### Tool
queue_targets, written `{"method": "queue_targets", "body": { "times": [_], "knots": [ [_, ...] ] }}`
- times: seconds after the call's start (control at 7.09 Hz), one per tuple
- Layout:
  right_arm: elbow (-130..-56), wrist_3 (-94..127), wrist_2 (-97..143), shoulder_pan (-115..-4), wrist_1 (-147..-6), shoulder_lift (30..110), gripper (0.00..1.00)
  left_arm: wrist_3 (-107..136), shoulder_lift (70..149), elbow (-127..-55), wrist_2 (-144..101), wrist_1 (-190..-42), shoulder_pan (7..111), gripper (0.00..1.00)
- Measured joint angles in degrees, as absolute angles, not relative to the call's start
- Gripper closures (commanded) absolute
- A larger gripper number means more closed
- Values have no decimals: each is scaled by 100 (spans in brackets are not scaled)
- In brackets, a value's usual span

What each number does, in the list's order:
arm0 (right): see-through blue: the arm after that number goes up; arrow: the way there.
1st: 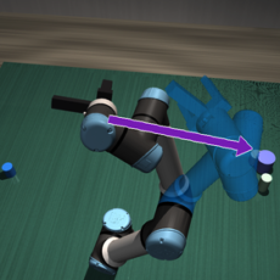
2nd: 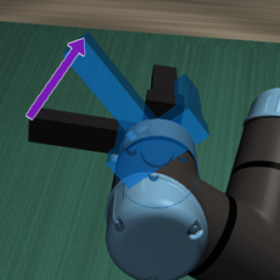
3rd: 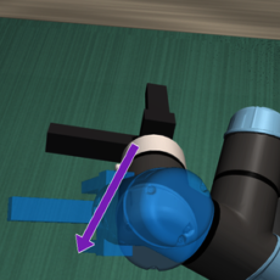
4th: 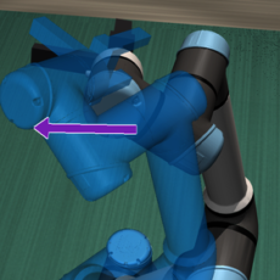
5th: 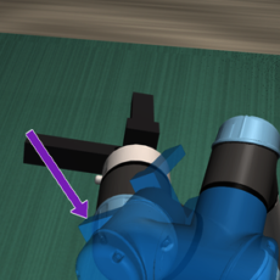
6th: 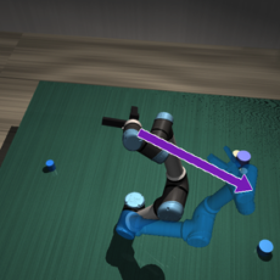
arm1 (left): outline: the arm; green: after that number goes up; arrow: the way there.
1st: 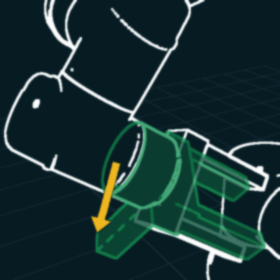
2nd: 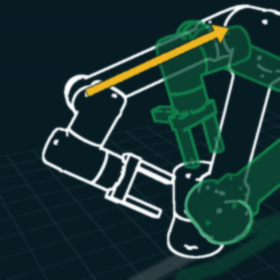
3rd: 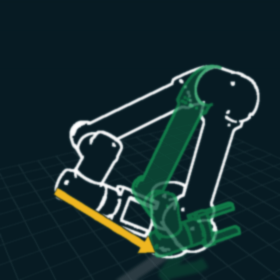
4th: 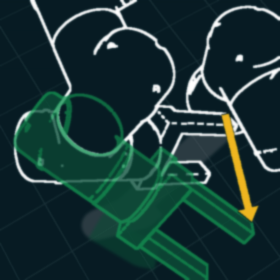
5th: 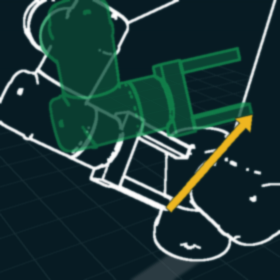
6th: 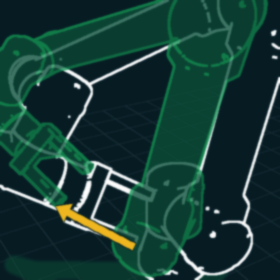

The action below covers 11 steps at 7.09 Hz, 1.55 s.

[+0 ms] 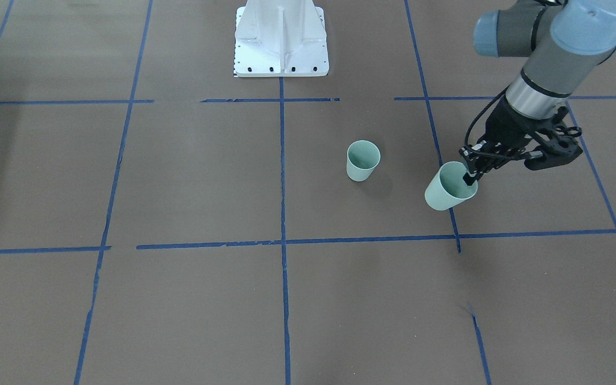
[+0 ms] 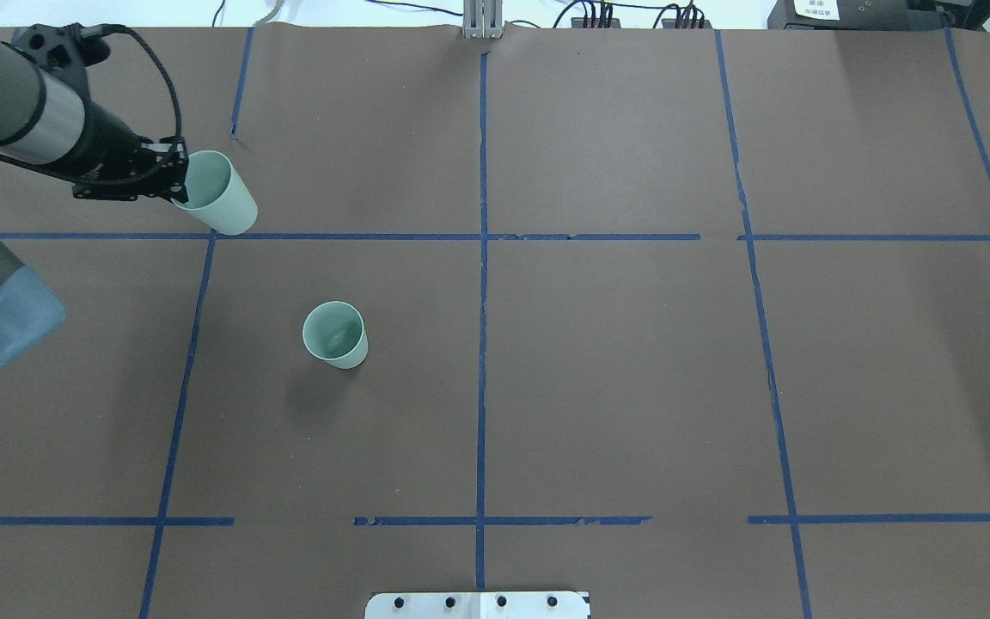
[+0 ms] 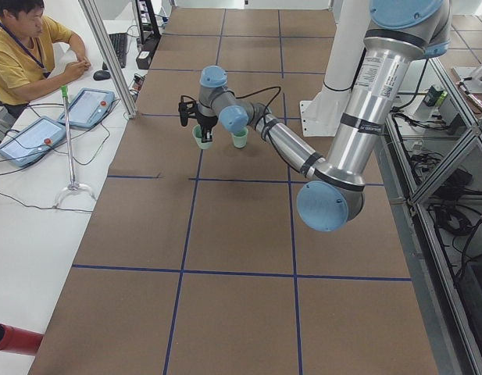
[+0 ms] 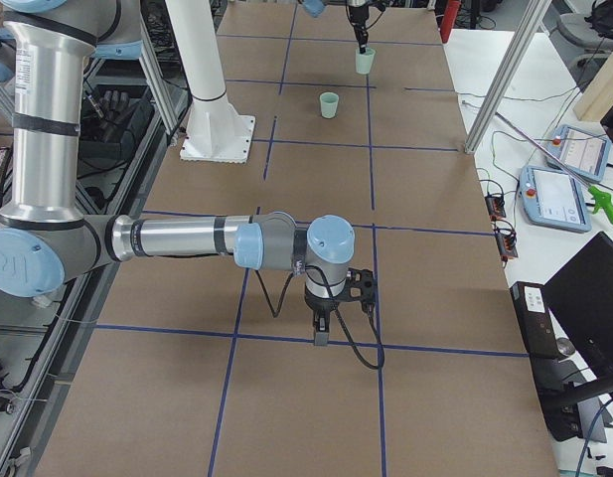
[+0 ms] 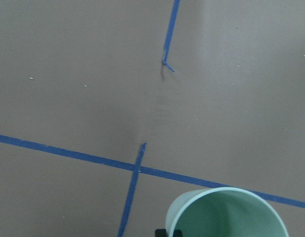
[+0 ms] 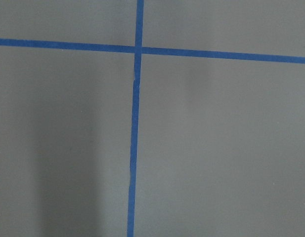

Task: Stack cups
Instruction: 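Lift the held cup with the left gripper and carry it toward the other cup, then lower the held cup into the other green cup and open the left gripper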

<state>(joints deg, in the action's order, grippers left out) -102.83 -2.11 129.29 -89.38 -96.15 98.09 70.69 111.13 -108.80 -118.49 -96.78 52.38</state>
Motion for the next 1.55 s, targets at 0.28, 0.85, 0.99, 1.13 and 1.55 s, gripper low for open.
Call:
{"method": "queue_targets", "body": {
  "times": [0.28, 0.85, 0.99, 1.13, 1.55],
  "knots": [
    [-10283, -211, 12929, -8936, -9615, 9808, 0, 7668, 11388, -11282, -11497, -9004, 4572, 100],
    [-10283, -211, 12929, -8935, -9615, 9809, 0, 8427, 11562, -11496, -10821, -8571, 3813, 100],
    [-10283, -211, 12929, -8936, -9615, 9810, 0, 8446, 11562, -11492, -10759, -8564, 3777, 100],
    [-10283, -211, 12929, -8936, -9615, 9812, 0, 8450, 11562, -11495, -10734, -8562, 3730, 100],
    [-10283, -211, 12929, -8934, -9615, 9812, 0, 8454, 11557, -11514, -10723, -8560, 3545, 100]
  ]
}}
